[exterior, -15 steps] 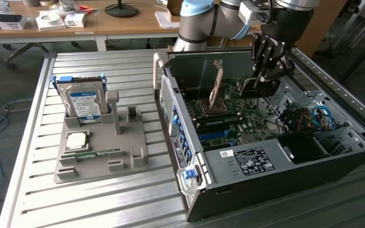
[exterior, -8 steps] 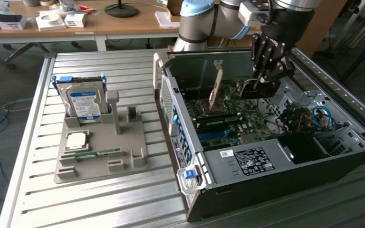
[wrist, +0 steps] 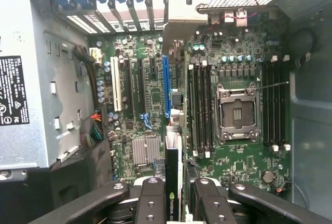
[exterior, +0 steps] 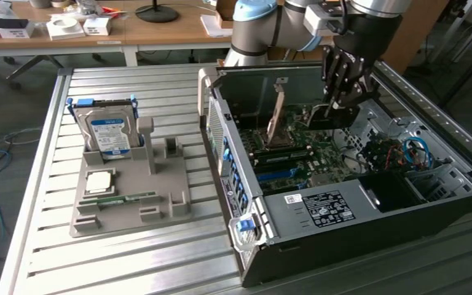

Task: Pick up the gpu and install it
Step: 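Insert the gpu into the slot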

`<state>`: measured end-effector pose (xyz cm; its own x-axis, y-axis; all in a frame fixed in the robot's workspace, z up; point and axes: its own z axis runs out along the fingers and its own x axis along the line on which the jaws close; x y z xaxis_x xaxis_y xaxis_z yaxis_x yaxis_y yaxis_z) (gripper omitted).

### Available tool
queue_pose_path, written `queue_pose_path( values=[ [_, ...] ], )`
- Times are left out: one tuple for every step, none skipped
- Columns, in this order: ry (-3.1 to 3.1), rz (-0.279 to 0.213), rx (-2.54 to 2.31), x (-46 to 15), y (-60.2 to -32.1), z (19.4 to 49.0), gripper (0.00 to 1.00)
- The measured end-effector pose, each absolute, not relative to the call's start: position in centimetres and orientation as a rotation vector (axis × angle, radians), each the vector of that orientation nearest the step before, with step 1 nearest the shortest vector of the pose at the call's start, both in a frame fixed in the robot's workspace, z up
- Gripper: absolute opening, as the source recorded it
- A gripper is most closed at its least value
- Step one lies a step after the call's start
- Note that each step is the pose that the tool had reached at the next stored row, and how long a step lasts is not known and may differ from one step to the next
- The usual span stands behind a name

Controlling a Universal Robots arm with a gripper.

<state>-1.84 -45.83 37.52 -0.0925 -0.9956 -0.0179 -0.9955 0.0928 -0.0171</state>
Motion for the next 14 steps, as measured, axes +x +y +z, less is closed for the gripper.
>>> queue_pose_path(
  values=[
    [2.305,-0.001,-2.099,-1.85,-45.87,37.4,0.26],
    [2.305,0.0,-2.098,-1.85,-45.9,37.28,0.26],
    [2.306,0.0,-2.098,-1.84,-45.93,37.15,0.26],
    [2.307,0.001,-2.097,-1.84,-45.96,37.01,0.26],
    [2.308,0.001,-2.097,-1.85,-45.98,36.85,0.26],
    [2.309,0.001,-2.096,-1.84,-46.0,36.71,0.26],
    [2.309,0.002,-2.096,-1.84,-46.0,36.62,0.26],
    [2.31,0.002,-2.096,-1.84,-46.0,36.6,0.26],
    [2.31,0.002,-2.096,-1.84,-46.0,36.6,0.26],
    [2.311,0.002,-2.096,-1.84,-46.0,36.6,0.26],
    [2.31,0.002,-2.095,-1.84,-46.0,36.6,0.26],
    [2.31,0.002,-2.095,-1.84,-46.0,36.59,0.26],
    [2.31,0.002,-2.095,-1.84,-46.0,36.59,0.26],
    [2.312,0.005,-2.097,-1.82,-46.0,36.57,0.26]
  ],
)
